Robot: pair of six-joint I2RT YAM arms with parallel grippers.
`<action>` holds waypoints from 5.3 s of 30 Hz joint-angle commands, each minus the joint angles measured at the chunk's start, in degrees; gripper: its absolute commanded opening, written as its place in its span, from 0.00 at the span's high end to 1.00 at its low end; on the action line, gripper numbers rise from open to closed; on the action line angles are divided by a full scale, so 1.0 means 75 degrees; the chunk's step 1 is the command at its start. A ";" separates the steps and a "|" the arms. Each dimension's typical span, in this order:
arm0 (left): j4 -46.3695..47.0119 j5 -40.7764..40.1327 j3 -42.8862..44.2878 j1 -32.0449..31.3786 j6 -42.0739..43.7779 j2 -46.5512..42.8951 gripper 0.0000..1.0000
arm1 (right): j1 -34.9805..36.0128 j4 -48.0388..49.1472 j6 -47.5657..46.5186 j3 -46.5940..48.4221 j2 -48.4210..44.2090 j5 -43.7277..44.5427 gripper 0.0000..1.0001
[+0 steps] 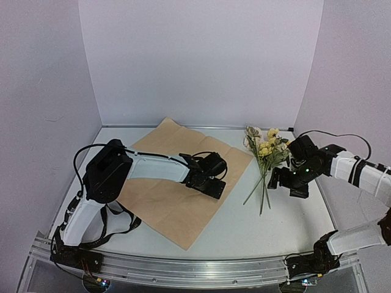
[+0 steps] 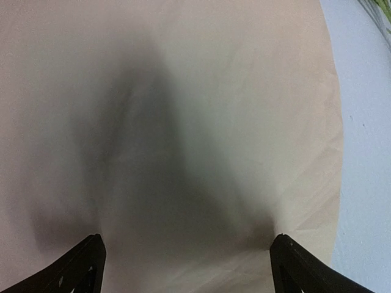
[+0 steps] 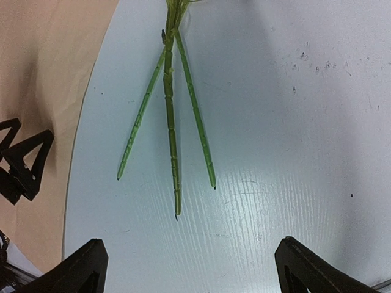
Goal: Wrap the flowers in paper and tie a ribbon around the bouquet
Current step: Move the flattened wrapping paper to the center of the board, then pick up the fake flower from the center of the board, then move the flattened wrapping paper to the center of the board, then place the fake flower on the flattened wrapping paper.
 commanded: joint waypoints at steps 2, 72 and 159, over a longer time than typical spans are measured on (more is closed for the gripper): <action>-0.0261 -0.0260 -0.0253 -0.0408 0.0189 -0.0115 0.04 | -0.0106 -0.0047 -0.0013 0.0096 0.0042 0.0326 0.02; 0.0257 0.1846 -0.2520 0.0276 -0.0852 -0.1450 0.05 | -0.1121 -0.2861 -0.0696 0.6649 0.6158 0.0018 1.00; 0.1821 0.3177 -0.7363 0.1660 -0.1919 -0.4996 0.61 | 0.3368 0.1353 0.2172 0.7029 0.7467 -0.0163 0.56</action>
